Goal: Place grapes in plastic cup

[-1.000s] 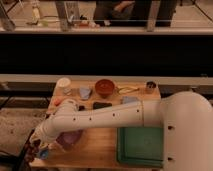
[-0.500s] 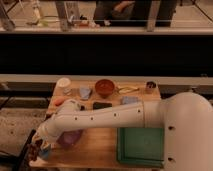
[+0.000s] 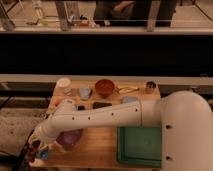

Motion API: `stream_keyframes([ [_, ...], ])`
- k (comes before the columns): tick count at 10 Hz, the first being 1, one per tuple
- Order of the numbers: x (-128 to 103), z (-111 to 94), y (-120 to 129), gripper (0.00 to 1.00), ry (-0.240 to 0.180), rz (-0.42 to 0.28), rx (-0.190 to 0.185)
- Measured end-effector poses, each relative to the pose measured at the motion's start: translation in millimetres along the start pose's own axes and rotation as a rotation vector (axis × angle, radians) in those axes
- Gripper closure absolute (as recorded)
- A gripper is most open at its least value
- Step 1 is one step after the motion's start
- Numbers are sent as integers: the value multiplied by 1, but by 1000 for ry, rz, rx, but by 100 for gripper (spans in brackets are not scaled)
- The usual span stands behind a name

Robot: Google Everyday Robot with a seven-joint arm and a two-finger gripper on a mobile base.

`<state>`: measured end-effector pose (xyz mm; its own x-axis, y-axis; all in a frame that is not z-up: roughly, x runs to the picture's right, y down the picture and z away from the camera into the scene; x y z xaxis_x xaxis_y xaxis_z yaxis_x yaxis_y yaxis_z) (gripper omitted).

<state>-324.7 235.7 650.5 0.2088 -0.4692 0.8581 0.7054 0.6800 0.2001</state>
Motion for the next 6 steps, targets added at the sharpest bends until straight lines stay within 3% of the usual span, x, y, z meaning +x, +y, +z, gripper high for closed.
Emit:
stream_keyframes([
  [6, -6, 2, -3, 23, 3, 9, -3],
])
